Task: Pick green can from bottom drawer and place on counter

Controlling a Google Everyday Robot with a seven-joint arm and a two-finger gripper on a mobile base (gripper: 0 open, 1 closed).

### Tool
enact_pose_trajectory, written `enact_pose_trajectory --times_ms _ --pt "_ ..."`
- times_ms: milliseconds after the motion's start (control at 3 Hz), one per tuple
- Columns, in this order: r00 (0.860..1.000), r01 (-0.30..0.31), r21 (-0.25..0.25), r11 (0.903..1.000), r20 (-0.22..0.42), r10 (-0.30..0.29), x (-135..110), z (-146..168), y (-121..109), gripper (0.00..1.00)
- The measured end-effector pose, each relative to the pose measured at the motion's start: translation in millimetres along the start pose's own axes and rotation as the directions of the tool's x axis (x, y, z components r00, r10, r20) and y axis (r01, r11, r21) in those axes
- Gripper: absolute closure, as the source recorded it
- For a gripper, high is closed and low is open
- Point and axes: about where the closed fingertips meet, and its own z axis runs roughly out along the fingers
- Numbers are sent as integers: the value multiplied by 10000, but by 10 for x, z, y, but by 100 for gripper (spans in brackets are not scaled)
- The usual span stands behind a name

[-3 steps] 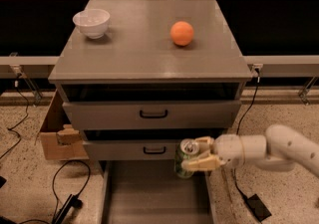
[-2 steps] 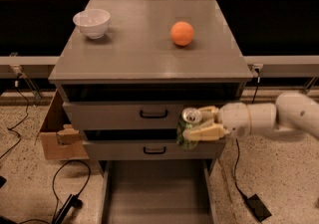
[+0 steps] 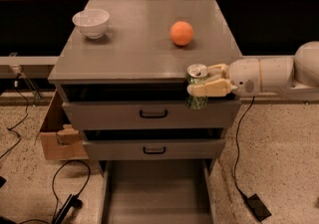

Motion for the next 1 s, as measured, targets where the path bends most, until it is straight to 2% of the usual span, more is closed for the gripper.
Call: enact_pose_trajectory --times_ms 333,667,1000 --pt "9982 -359 1486 9882 -412 425 -240 -209 -320 100" --pt "9967 -559 2830 9575 -413 704 -520 -527 -451 100" --pt "9969 -669 3959 9158 -113 777 -671 -795 -508 100"
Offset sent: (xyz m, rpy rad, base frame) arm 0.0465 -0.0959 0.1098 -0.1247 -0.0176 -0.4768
